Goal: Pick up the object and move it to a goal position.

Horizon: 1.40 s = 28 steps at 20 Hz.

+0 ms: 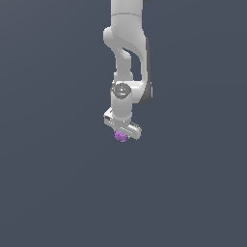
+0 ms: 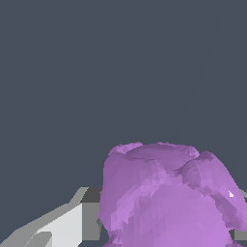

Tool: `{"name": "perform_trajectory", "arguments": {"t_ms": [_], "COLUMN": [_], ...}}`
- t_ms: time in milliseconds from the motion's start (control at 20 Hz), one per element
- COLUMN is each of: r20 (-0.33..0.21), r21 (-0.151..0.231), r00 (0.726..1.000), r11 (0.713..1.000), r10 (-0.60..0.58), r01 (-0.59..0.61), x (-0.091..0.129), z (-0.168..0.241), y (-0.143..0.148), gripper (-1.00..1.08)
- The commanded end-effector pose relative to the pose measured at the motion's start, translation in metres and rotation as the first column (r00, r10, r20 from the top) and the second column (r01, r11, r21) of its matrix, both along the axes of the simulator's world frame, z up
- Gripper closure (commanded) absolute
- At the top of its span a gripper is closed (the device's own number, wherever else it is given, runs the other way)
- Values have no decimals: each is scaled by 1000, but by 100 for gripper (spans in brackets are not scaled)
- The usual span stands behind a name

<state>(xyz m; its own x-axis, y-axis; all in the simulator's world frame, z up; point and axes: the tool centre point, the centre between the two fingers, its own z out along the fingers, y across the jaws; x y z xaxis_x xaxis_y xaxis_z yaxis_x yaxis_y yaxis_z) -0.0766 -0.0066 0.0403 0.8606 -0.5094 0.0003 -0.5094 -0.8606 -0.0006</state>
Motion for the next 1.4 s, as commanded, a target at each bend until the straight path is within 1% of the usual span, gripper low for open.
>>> {"name": "perform_trajectory", "arguments": {"t_ms": [0,400,650,900,1350], "r20": [-1,1,1,1,0], "r21": [0,0,0,0,0], "r00": [1000,1000,1000,1000,1000], "r11": [1000,1000,1000,1000,1000], "r10": [-1,0,0,0,0], "r01": [1,0,0,0,0], "x": [0,0,2,6,18], "z": [-1,0,6,18,51], "y": [-1,-2,-18,-54,-153], "gripper": [108,108,108,108,108]}}
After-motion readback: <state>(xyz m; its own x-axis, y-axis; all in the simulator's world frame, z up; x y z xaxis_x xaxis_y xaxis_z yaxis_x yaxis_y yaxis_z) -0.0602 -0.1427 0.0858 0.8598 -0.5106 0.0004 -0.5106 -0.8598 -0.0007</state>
